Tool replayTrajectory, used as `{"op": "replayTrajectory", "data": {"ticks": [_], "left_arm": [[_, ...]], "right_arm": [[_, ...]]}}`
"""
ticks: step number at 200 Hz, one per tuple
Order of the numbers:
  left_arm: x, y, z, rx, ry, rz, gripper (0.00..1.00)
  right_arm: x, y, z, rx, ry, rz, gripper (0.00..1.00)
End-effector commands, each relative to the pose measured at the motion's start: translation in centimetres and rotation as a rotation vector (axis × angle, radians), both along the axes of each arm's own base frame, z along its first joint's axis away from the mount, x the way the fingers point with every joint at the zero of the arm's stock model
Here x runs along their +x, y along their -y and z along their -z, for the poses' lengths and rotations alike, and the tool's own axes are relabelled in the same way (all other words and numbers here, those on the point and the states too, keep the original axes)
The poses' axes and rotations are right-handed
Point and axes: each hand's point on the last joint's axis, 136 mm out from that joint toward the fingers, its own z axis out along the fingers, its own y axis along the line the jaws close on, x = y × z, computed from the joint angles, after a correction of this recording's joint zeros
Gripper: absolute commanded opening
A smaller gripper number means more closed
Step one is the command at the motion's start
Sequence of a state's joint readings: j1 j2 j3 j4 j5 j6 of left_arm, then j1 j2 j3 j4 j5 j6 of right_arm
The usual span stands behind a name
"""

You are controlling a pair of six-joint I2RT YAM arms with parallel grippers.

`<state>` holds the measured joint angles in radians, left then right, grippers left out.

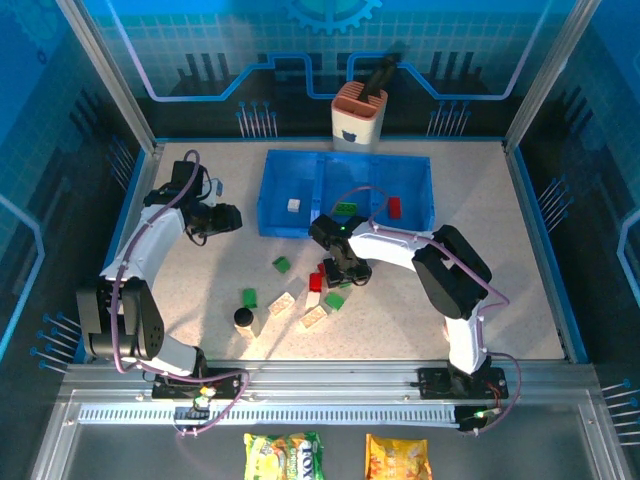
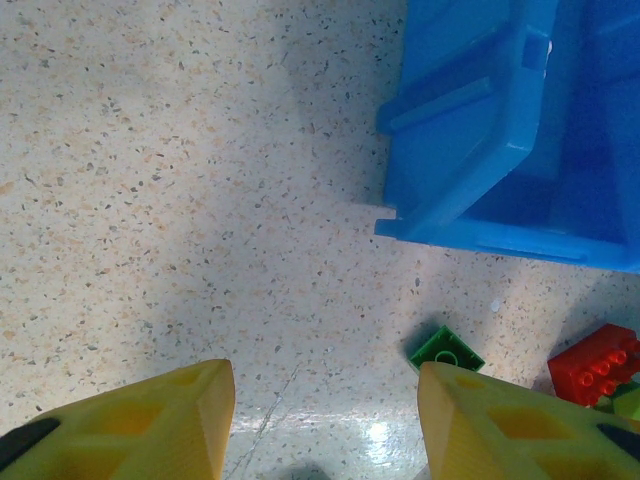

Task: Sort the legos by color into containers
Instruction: Pick up the lego from the center of the table.

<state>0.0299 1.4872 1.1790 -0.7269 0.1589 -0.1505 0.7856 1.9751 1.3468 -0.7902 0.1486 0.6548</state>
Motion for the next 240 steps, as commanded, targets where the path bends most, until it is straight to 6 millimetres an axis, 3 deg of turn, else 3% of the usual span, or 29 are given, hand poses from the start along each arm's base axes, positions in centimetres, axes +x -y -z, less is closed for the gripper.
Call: {"op": "replayTrajectory", "data": {"ticks": [1,43,147,240], "left_arm": [[-0.3,0.2,-0.3,-0.026,0.005,0.018,0.52],[-0.3,0.3,-0.4,-0.038,0.005,0.018,0.52],[-0.3,0.1,-0.3,-0.043,0.004,0.01,0.52],[-0.3,0.1,-0.6,-0.048,0.016,0.009,0.52]], "right_arm": [[-0.6,0.1,0.4,-0.025,-0.01,-0.006,0.5],[-0.5,0.1,0.0,-0.024,-0.005,-0.006,0.44],[-0.6,0.7,-1.5,-0.032,0.01,-0.004,0.4],[0.9,0.5,-7.1,0.004,0.093,-0.016,0.4]]}}
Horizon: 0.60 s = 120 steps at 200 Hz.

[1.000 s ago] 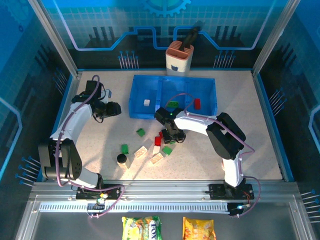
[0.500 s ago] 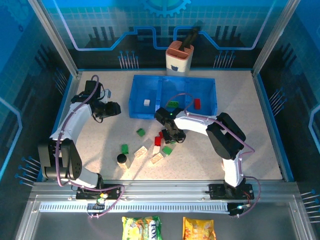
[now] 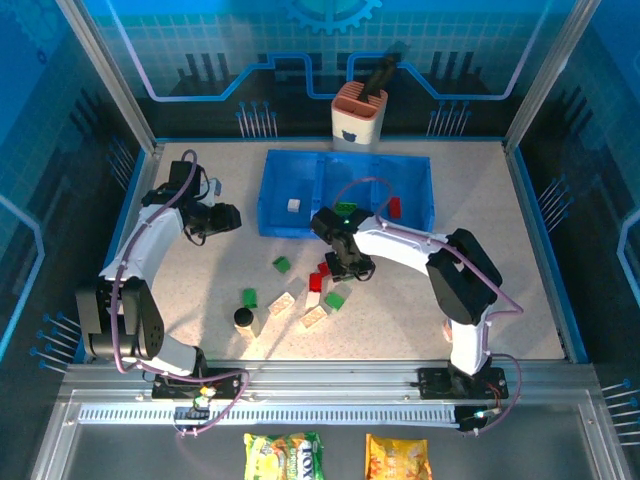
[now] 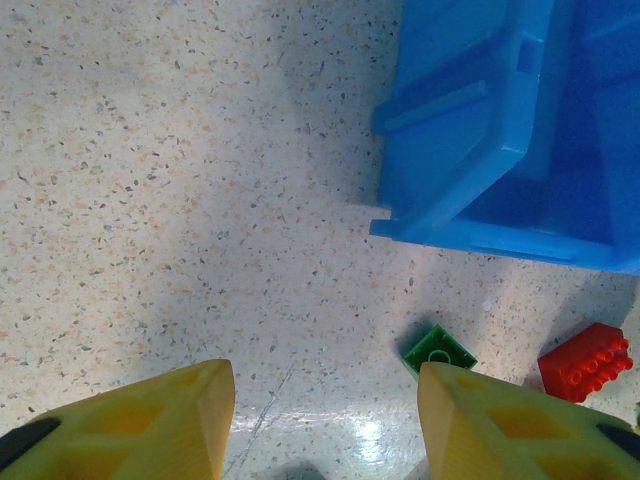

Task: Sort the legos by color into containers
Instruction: Pick up the lego from the center of the table, then place the lego in the container.

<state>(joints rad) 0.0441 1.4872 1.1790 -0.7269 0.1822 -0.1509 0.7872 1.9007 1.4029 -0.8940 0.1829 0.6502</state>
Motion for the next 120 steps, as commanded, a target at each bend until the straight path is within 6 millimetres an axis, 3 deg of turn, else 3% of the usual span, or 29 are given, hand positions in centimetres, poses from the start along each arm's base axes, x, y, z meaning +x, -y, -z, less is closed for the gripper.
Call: {"op": "replayTrajectory", "data": {"ticks": [1,66,120], "left_arm": [[-0.3,0.2,-0.6,-0.026,0.016,0.013,0.52],[-0.4,0.2,-0.7,-0.027,0.019,0.013,0.52],[-0.4,0.2,-1.1,-0.025,0.037,0.012,0.52]], "right_arm": [[0.7,0.0,-3.2,0.01,0.051,-0.014,0.4],[4.6,-0.2,-7.4,0.067,0.139,0.027,0.4],[9.1,0.0,-9.0,0.098,0.197,0.083,0.4]]}}
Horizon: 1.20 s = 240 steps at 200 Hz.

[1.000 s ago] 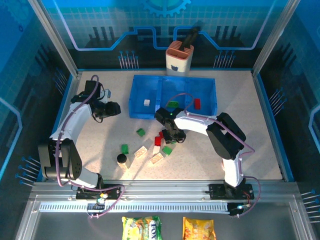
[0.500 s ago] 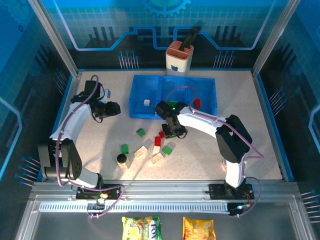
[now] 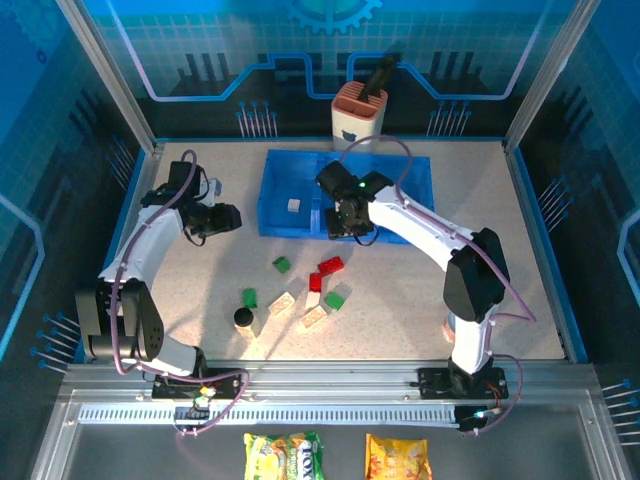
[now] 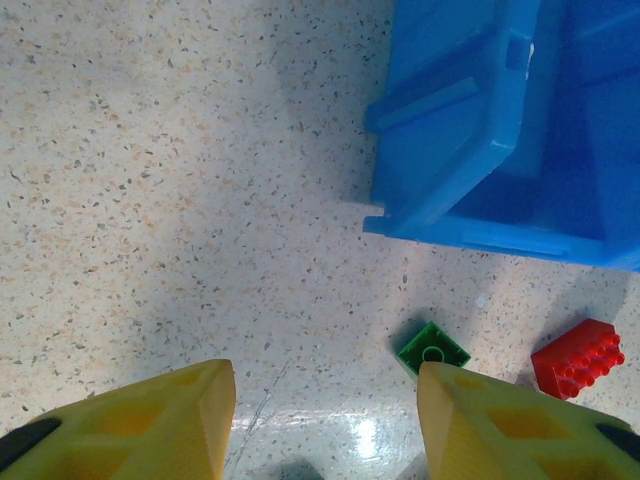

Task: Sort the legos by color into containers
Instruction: Place the lego in the container.

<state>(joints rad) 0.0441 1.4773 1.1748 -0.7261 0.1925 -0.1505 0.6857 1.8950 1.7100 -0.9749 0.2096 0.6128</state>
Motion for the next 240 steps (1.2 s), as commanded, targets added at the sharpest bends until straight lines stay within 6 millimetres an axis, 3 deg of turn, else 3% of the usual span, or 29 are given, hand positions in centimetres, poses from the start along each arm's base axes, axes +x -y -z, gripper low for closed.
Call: {"op": "replayTrajectory", "data": {"ticks": [1,52,152,159,165,240], "left_arm": [[-0.3,0.0,-0.8,-0.017,0.029,0.007,0.52],[-0.3,0.1,-0.9,-0.021,0.03,0.008,0.52],[-0.4,0.1,-0.8,-0.024,0.026,0.009,0.52],[-0.4,0.1,-0.8,-0.022,0.026,0.01,0.52],[-0.5,0.1,-0.7,-0.02,0.023,0.008,0.52],[-0.5,0.1,-0.5,-0.018,0.019,0.008,0.52]], "right_arm": [[1.6,0.6,0.1,-0.029,0.003,0.017,0.4],[5.1,0.8,0.4,-0.028,0.014,0.071,0.4],[11.7,1.9,4.3,-0.019,-0.007,0.177,0.41],[12.2,1.9,3.8,-0.006,0.003,0.181,0.41],[12.5,2.0,5.0,-0.015,-0.018,0.183,0.41],[15.6,2.3,8.1,-0.007,-0.048,0.205,0.41]]}}
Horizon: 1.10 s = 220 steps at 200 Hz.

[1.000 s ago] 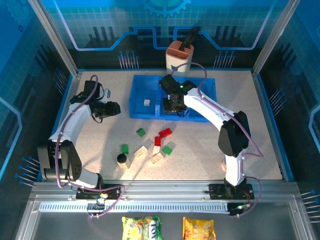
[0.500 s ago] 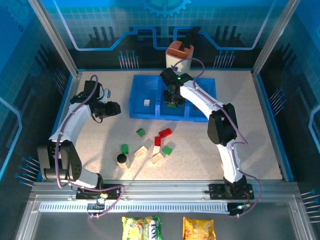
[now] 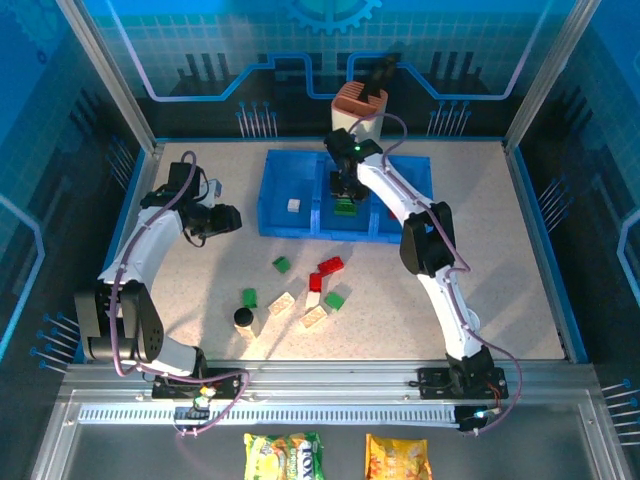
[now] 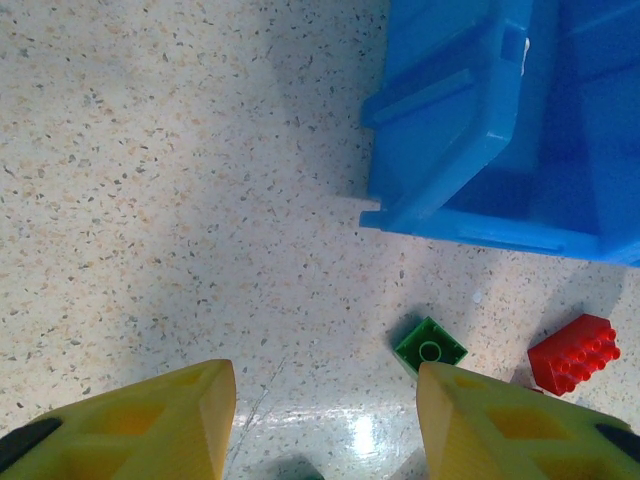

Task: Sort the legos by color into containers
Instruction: Place the lego in the container.

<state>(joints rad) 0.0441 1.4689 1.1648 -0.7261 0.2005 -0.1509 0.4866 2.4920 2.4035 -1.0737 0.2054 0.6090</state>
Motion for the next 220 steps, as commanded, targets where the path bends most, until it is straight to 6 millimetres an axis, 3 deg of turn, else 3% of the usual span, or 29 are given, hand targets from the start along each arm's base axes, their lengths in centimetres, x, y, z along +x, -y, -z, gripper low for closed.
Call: {"op": "replayTrajectory", "data": {"ticks": [1,125,151,220], "left_arm": [[-0.2,-0.1,-0.6,-0.011,0.02,0.004,0.52],[-0.2,-0.1,-0.5,-0.011,0.016,0.004,0.52],[-0.1,-0.1,-0.4,-0.01,0.015,0.004,0.52],[-0.1,-0.1,-0.5,-0.014,0.018,0.005,0.52]], "right_arm": [[0.3,0.7,1.4,-0.003,-0.043,0.011,0.41],[1.3,1.1,4.5,0.012,-0.068,0.03,0.43],[1.4,1.0,3.5,0.019,-0.052,0.027,0.45],[1.2,1.1,-1.8,0.022,0.023,0.0,0.46]]}}
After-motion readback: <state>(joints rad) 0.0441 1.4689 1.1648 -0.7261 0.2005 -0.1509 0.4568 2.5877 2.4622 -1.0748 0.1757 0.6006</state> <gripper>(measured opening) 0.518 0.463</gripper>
